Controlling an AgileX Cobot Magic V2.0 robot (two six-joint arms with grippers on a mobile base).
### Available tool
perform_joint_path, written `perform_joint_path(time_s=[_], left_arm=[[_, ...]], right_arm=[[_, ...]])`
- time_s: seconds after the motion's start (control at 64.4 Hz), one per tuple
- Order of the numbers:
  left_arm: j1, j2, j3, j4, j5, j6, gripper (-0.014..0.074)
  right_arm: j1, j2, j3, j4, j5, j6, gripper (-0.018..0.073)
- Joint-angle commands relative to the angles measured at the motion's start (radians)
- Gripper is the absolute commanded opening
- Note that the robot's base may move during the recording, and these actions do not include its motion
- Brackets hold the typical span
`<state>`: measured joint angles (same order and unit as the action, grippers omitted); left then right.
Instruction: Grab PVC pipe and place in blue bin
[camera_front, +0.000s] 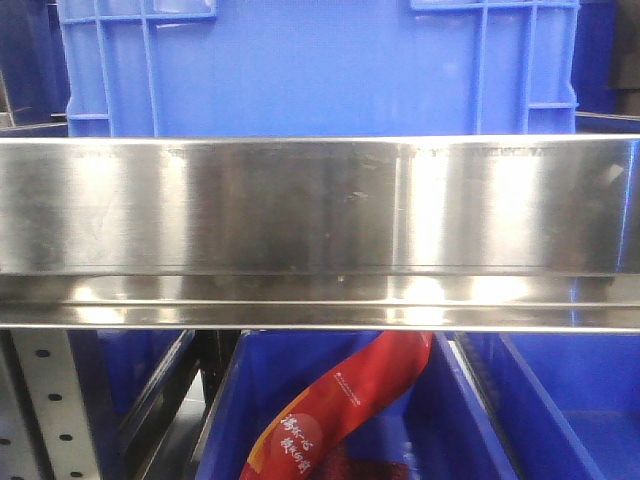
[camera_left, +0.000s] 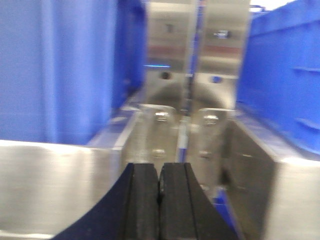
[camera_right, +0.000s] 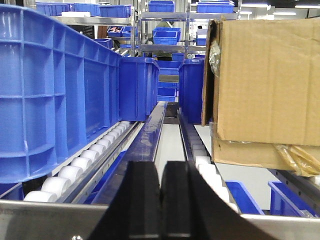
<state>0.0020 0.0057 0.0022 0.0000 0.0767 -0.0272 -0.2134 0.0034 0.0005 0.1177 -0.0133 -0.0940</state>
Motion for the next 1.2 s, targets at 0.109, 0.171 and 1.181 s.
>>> perform_joint_path(time_s=[0.109,0.171,1.181], left_arm=[[-0.014,-0.006,-0.002,0.006,-0.009,-0.011,-0.0111],[-0.014,-0.006,-0.002,-0.015,-0.009,-0.011,-0.0111],[-0.014,-0.006,-0.002,-0.015,-0.013,-0.011,-0.0111]], right_arm=[[-0.004,-0.003,-0.001,-0.007,-0.018,-0.002,-0.0168],[-0.004,-0.003,-0.001,-0.007,-0.018,-0.002,-0.0168],[-0.004,-0.003,-0.001,-0.007,-0.018,-0.002,-0.0168]])
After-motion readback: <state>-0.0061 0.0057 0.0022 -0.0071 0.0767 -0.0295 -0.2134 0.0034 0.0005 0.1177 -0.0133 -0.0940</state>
